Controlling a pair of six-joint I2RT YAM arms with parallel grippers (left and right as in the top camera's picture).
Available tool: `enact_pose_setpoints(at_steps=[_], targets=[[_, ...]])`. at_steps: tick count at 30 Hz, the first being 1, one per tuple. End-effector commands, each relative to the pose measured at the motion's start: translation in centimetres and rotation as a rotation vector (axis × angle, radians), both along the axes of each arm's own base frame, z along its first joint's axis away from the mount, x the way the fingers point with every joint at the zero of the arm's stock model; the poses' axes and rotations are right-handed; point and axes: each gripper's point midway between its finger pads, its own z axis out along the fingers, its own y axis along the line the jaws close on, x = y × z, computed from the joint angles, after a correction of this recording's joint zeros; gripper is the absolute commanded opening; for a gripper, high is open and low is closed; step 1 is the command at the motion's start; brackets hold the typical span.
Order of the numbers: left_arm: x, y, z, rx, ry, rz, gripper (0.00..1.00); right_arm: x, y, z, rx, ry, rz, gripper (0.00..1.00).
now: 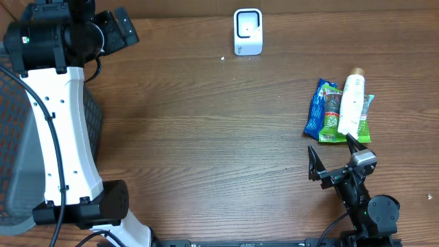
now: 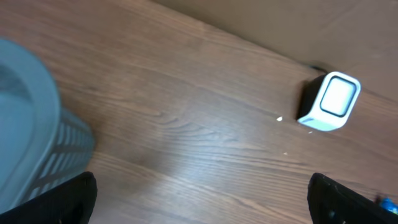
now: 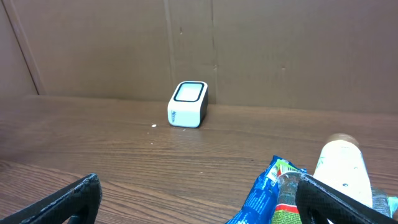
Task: Scan the item barcode
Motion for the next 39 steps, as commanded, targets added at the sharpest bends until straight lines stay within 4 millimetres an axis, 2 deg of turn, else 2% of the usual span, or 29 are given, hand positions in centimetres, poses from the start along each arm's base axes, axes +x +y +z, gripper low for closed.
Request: enact_pose_setpoints(at_steps=[1,5,9,14,20,25,29,34,39], targets=[[-1.7,1.0,0.8,0.097,-0.004,0.020,1.00,0.0,0.2,-0.1,0.003,-0.005,0.009,1.00],[-3.5,0.7,0.7,0.113,-0.076,-0.006,0.99,0.0,0.2,-0.1,0.003,-0.005,0.009,1.00],[-5.2,-1.1,1.1,0.183,-0.255,-0.187,1.00,0.0,0.2,-0.1,0.003,-0.005,0.008,1.00],[-9.5,-1.6,0.5,0.282,-0.437,-0.247,1.00,0.0,0.2,-0.1,0.003,-0.005,0.009,1.00],[-14.5,-2.3,-2.9,0.318,-0.587,-0.254,0.99,0.0,0.2,-0.1,0.003,-0.005,0.008,1.00],[-17.0,-3.3,-6.5,0.364,-0.688,-0.299,0.99,0.0,0.2,-0.1,0.003,-0.005,0.009,1.00],[-17.7,-4.2,-9.5,0.407,-0.751,-0.355,1.00,0.0,0.2,-0.1,0.003,-0.005,0.009,1.00],[-17.7,-4.5,-13.4,0.408,-0.787,-0.370,1.00,0.0,0.2,-0.1,0.003,-0.005,0.009,1.00],[-17.5,-5.0,-15.8,0.464,-0.828,-0.409,0.99,0.0,0.2,-0.1,0.003,-0.005,0.009,1.00]])
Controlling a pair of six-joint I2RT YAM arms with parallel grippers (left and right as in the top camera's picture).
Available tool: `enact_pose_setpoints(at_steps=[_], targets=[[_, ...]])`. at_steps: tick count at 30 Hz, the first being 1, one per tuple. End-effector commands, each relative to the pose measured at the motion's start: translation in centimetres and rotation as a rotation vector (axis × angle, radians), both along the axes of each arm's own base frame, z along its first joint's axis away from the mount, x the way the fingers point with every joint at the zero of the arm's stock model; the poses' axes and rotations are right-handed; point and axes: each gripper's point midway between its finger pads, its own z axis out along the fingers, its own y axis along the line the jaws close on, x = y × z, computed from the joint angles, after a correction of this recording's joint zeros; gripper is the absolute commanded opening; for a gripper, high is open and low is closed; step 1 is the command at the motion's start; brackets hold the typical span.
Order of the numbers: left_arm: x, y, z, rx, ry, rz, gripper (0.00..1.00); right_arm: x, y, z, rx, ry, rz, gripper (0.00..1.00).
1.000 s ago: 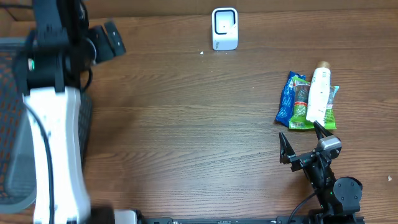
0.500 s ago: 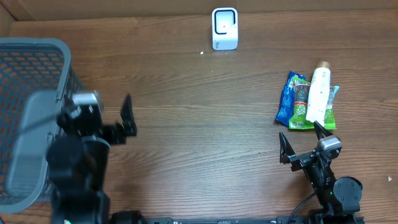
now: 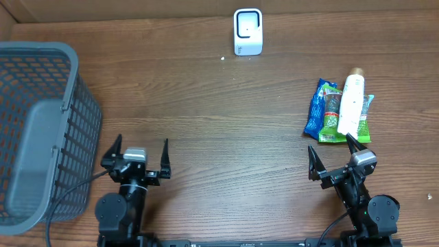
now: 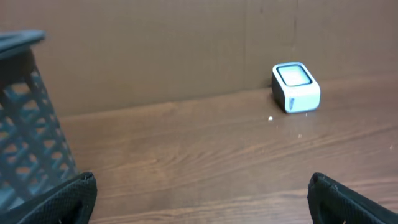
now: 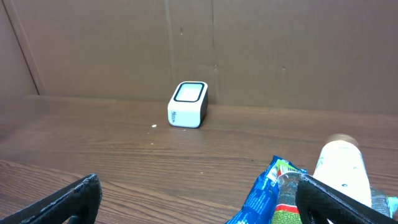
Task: Scan the item barcode
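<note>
The white barcode scanner [image 3: 247,31] stands at the back edge of the table, also visible as the scanner [image 4: 296,88] and the scanner [image 5: 188,104]. The items lie in a pile at the right: a white bottle [image 3: 352,101] on a blue packet [image 3: 319,106] and a green packet [image 3: 361,128]. My right gripper [image 3: 333,160] rests open just in front of the pile, empty. My left gripper [image 3: 137,154] rests open at the front left, empty, far from the items.
A grey mesh basket [image 3: 41,130] fills the left side of the table, right beside my left gripper. A cardboard wall [image 5: 249,50] closes the back. A small white speck [image 3: 223,58] lies near the scanner.
My left arm, which was raised and stretched over the basket at the back left, now sits folded low at the front left. The basket shows in full. The right arm and the items have not moved.
</note>
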Motion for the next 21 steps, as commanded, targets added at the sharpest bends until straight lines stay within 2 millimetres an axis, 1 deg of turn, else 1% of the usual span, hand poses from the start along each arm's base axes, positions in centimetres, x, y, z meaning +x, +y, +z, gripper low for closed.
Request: enact_pose_setpoints(at_steps=[1,4,8,9,11,21], targets=[[-0.1,-0.8,-1.3,0.087,-0.032,-0.045,1.00,0.0,0.2,-0.2,0.003,-0.004,0.008,1.00],[-0.1,-0.9,-3.0,0.119,-0.020,-0.053,1.00,0.0,0.2,-0.2,0.003,-0.004,0.008,1.00],[-0.1,-0.9,-4.6,0.138,-0.004,-0.051,1.00,0.0,0.2,-0.2,0.003,-0.004,0.008,1.00],[-0.1,-0.7,-4.8,0.135,-0.009,-0.044,1.00,0.0,0.2,-0.2,0.003,-0.004,0.008,1.00],[-0.1,-0.7,-4.4,0.134,-0.027,-0.041,1.00,0.0,0.2,-0.2,0.003,-0.004,0.008,1.00],[-0.1,-0.8,-4.4,0.135,-0.027,-0.042,1.00,0.0,0.2,-0.2,0.003,-0.004,0.008,1.00]])
